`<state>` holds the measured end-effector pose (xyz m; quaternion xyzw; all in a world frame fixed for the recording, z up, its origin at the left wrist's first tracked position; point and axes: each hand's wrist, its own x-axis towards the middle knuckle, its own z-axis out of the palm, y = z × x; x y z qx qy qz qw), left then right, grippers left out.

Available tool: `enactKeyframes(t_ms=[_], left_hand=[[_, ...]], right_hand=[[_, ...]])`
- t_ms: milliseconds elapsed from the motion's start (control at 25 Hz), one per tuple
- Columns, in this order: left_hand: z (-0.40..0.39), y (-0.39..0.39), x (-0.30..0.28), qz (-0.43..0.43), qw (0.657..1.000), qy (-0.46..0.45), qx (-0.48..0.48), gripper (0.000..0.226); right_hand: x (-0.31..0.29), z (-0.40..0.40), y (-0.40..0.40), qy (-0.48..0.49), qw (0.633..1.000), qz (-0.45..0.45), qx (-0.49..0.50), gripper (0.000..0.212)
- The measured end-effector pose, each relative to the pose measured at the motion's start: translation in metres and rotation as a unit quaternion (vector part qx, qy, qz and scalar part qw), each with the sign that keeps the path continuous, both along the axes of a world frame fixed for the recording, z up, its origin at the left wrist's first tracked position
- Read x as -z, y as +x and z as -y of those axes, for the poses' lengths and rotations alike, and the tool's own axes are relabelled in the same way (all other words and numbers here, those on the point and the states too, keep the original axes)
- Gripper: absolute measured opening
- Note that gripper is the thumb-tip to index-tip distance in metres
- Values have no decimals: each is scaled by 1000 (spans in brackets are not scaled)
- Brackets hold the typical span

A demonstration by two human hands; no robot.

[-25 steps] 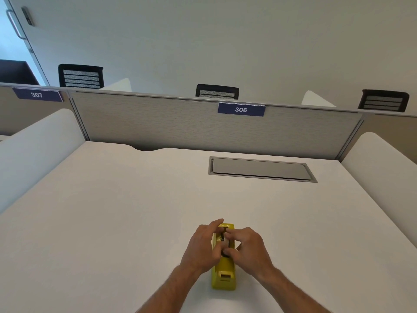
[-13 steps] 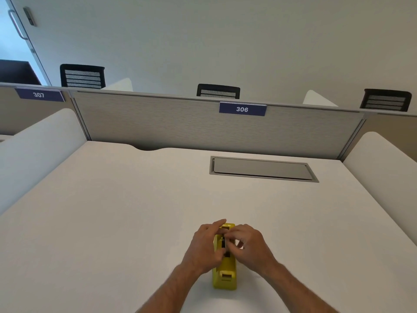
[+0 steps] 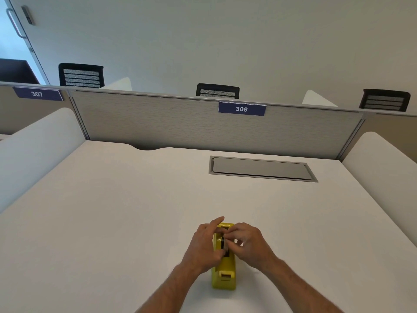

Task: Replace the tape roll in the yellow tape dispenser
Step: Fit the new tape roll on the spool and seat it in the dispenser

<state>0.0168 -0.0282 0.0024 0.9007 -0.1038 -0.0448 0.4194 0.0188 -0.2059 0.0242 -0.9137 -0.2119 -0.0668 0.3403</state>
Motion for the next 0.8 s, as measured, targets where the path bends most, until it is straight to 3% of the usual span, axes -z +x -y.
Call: enactKeyframes(t_ms=[80, 280, 640, 800], left_hand=[[-2, 1, 0, -4, 1000, -5, 3, 89], [-6, 2, 0, -7, 1000, -1, 15, 93], [-10, 1, -3, -4, 999, -3, 32, 91], [-9, 1, -5, -5, 1000, -16, 22, 88]], right_hand=[[-1, 0, 3, -1, 1000, -9, -3, 12], [0, 6, 2, -53, 998, -21, -13, 37], [-2, 8, -2, -26, 999, -31, -13, 30], [-5, 3, 1, -23, 1000, -9, -9, 15]])
